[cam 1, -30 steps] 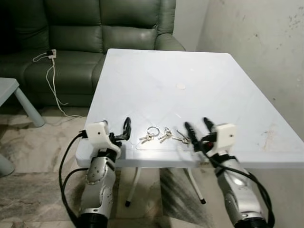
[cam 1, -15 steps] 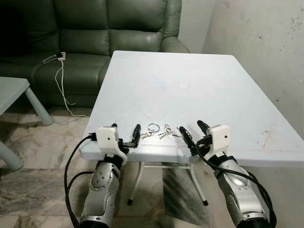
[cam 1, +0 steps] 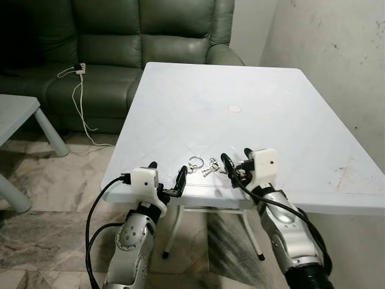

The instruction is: Hang keys on a hook

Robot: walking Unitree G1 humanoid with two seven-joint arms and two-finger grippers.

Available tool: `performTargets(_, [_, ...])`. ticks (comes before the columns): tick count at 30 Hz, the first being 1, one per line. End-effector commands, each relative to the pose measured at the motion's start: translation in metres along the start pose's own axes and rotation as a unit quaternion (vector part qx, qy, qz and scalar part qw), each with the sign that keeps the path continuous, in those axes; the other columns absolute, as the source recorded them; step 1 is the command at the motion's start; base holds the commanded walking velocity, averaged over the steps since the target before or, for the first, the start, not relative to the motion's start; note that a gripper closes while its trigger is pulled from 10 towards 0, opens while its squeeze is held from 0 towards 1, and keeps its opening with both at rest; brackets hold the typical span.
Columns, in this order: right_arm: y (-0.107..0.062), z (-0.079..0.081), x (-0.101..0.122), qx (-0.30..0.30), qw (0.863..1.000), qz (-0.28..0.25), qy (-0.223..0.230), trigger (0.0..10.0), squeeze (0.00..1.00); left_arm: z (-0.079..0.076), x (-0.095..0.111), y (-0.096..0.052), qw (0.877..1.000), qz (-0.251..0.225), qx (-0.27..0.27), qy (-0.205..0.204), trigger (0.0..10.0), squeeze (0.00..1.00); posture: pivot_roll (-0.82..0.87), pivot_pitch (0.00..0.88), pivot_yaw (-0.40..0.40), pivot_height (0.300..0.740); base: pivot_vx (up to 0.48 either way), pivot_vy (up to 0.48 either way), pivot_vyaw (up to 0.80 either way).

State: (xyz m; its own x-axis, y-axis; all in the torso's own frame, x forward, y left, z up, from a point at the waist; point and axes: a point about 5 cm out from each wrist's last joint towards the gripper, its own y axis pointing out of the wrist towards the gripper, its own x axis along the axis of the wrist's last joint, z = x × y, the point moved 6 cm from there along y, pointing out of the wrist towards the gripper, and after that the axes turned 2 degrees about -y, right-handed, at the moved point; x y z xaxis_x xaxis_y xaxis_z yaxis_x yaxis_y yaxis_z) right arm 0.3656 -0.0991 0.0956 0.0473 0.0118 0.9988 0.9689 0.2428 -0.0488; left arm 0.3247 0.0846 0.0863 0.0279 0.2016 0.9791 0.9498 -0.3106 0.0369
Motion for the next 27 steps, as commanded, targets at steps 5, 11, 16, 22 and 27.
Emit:
performTargets(5, [-0.003, -0.020, -0.025, -0.070, 0.995, 0.069, -0.024, 10.0, 0.00, -0.007, 0.006, 0.000, 1.000, -0.006, -0.011, 0.002, 10.0, 0.00, 0.03, 0.010, -0.080, 0.740, 0.000, 0.000, 0.00])
performTargets(11, [-0.010, -0.030, -0.033, -0.095, 0.991, 0.085, -0.028, 10.0, 0.00, -0.008, 0.006, 0.000, 1.000, -0.006, -0.012, -0.001, 10.0, 0.00, 0.03, 0.014, -0.077, 0.740, 0.000, 0.000, 0.00])
performTargets(16, [-0.014, -0.032, -0.036, -0.096, 0.991, 0.087, -0.027, 10.0, 0.00, -0.008, 0.006, 0.001, 1.000, -0.005, -0.012, -0.001, 10.0, 0.00, 0.02, 0.015, -0.076, 0.740, 0.000, 0.000, 0.00])
performTargets(22, [-0.019, -0.033, -0.039, -0.086, 0.991, 0.091, -0.039, 10.0, 0.00, -0.010, 0.006, 0.001, 1.000, -0.005, -0.016, -0.002, 10.0, 0.00, 0.02, 0.014, -0.074, 0.740, 0.000, 0.000, 0.00])
performTargets(27, [-0.019, -0.030, -0.036, -0.069, 0.994, 0.082, -0.027, 10.0, 0.00, -0.012, 0.006, 0.001, 1.000, -0.003, -0.021, -0.001, 10.0, 0.00, 0.02, 0.012, -0.071, 0.740, 0.000, 0.000, 0.00])
